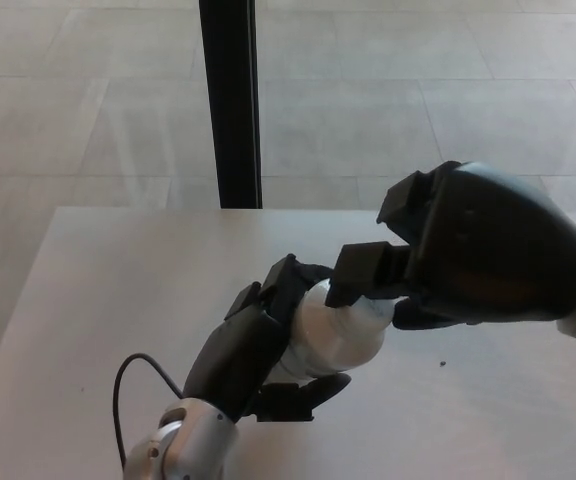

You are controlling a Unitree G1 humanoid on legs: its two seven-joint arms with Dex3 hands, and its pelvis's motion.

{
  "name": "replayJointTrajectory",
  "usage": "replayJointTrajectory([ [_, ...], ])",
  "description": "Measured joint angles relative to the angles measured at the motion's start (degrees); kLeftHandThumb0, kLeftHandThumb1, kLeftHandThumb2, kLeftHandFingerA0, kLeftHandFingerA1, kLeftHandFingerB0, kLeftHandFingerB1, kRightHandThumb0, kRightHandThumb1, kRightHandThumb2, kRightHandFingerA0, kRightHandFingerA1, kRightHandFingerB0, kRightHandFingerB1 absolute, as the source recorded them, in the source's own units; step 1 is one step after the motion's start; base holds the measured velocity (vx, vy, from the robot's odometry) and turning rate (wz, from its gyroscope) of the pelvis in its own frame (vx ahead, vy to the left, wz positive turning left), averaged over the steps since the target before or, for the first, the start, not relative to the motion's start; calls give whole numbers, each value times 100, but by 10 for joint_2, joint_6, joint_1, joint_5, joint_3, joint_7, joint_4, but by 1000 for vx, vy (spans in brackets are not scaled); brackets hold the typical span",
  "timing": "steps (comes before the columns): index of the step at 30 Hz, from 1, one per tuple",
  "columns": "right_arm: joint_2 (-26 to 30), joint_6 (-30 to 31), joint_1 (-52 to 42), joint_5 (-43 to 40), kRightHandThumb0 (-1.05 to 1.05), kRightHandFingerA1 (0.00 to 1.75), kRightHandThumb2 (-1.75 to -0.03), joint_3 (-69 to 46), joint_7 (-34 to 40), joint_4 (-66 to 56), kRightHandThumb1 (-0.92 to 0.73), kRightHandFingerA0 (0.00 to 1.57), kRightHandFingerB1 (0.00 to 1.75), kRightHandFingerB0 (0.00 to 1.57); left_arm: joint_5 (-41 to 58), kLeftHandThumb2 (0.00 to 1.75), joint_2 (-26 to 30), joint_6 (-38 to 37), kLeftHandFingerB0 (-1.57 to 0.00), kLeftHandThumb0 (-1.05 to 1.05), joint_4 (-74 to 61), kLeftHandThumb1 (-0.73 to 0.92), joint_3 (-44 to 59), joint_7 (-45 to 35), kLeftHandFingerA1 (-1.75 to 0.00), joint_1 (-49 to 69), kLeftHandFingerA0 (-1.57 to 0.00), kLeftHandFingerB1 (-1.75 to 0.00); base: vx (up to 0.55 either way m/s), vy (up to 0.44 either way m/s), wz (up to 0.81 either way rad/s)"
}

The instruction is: The robot uses its left hand to to lift the bottle kept on the middle of the desk and tilts it towards its right hand. It then uses its right hand to rotate its cap to open it and places the bottle and cap back on the desk

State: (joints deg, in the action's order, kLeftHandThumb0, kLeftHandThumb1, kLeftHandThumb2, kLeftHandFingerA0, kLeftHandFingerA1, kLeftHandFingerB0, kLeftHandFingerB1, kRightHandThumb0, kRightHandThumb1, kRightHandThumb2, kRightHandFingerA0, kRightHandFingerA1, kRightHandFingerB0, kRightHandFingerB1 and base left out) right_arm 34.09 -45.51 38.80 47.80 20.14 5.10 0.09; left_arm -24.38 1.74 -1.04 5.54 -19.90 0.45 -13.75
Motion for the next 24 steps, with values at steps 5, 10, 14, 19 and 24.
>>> replayJointTrajectory([
  [5, 0, -31, 8, 25, -31, 149, -66, 1, 30, 12, -53, 105, 87, 83, 0, 72, 5, -3, -88, -17, 0, 65, -1, 1, -158, 0, -89, -129, 0, 0, 0],
  [10, 0, -56, 17, 51, -33, 143, -67, 1, 63, 22, -56, 100, 88, 74, 2, 74, 6, -3, -92, -17, -1, 66, 1, -1, -169, 0, -91, -142, 0, 0, 0],
  [14, 1, -73, 23, 70, -32, 141, -69, 1, 86, 27, -56, 97, 86, 70, 5, 86, 7, -3, -90, -1, -1, 66, 2, -2, -173, 0, -96, -149, 0, 0, 0],
  [19, 5, -100, 26, 90, -31, 145, -67, -5, 116, 31, -54, 99, 83, 75, 8, 97, 6, -5, -84, 6, -3, 58, 3, -2, -175, 0, -86, -156, 0, 0, 0],
  [24, 9, -130, 32, 104, -31, 146, -67, -15, 145, 35, -52, 100, 88, 71, 8, 120, 7, -6, -87, 11, 0, 60, 3, -1, -175, 0, -88, -154, 0, 0, 0],
])
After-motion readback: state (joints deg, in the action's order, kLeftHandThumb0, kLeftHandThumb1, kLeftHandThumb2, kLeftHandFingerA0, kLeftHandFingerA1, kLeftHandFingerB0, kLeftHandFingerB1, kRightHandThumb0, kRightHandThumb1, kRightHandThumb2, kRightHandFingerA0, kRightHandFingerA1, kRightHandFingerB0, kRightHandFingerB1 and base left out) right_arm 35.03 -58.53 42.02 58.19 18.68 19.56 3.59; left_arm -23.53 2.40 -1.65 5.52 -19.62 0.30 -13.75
